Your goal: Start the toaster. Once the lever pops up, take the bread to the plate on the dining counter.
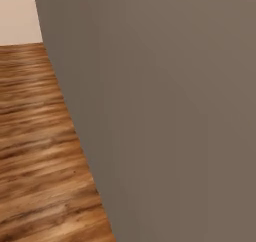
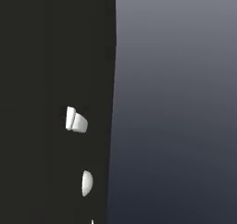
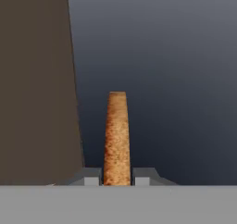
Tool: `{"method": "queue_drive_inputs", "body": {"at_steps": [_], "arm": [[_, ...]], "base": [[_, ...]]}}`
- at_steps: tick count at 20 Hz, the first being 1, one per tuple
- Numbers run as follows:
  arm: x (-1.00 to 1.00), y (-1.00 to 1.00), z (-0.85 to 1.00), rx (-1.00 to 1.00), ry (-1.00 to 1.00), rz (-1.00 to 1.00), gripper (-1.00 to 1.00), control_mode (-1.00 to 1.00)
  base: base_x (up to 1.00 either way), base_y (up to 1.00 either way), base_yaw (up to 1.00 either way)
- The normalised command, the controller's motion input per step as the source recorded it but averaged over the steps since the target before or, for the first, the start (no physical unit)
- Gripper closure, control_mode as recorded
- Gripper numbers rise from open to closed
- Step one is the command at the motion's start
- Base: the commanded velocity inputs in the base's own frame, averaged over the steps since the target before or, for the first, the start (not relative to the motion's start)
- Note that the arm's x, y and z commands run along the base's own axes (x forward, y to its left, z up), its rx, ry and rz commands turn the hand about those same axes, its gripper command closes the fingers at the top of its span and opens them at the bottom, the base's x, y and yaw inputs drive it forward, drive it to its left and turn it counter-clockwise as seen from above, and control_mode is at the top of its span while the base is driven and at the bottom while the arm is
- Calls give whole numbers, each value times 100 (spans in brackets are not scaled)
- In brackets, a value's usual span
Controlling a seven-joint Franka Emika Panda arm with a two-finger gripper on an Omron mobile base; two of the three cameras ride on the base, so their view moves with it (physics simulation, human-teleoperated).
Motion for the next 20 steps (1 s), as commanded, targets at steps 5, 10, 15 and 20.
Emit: {"method": "queue_drive_inputs", "body": {"at_steps": [5, 10, 15, 20], "arm": [[0, 0, 0, 0, 0, 0, 100, 100], [0, 0, 0, 0, 0, 0, 100, 100], [0, 0, 0, 0, 0, 0, 100, 100], [0, 0, 0, 0, 0, 0, 100, 100]], "base": [[99, -15, 35], [100, 0, 40], [100, 0, 39], [100, -2, 32]]}}
